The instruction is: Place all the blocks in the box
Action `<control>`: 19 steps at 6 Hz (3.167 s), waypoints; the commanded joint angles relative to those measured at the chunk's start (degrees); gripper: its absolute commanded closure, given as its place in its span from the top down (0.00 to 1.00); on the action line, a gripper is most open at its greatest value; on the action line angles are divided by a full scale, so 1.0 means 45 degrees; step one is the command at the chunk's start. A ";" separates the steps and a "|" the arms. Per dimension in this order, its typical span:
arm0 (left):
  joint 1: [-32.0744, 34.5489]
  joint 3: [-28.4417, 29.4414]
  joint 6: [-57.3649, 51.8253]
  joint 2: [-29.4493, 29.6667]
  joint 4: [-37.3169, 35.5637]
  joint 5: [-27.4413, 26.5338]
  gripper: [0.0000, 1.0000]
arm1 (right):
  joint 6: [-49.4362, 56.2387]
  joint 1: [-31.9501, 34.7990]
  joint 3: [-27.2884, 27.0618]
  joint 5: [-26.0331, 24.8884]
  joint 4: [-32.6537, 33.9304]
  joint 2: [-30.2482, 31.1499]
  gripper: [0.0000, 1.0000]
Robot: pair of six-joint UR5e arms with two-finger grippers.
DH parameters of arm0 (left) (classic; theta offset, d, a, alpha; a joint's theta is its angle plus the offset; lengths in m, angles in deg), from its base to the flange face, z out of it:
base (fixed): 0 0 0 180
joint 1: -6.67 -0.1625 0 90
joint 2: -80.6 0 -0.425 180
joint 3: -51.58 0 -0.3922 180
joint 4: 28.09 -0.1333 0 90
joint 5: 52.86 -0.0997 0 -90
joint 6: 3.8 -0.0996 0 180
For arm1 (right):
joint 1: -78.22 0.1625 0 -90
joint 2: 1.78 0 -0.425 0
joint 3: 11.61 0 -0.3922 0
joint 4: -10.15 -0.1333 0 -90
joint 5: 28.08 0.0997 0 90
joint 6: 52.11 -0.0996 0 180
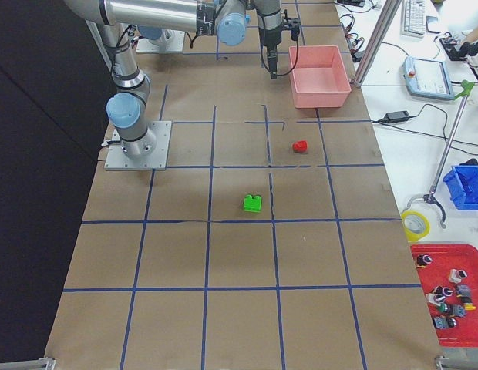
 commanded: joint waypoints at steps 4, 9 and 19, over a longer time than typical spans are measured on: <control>-0.6317 -0.0789 -0.7575 -0.0159 0.0169 0.0094 0.99 | 0.4992 -0.2937 0.0000 0.0093 -0.0126 0.0139 1.00; -0.6323 -0.2648 -1.6623 -0.0865 -0.0511 0.0016 0.99 | 0.9024 -0.6044 0.0019 0.1265 0.0883 -0.0580 1.00; -0.6633 -0.8350 -1.6404 0.2333 -1.1108 0.0133 0.99 | 0.9933 -0.8644 -0.1282 0.1793 0.4264 -0.4476 0.99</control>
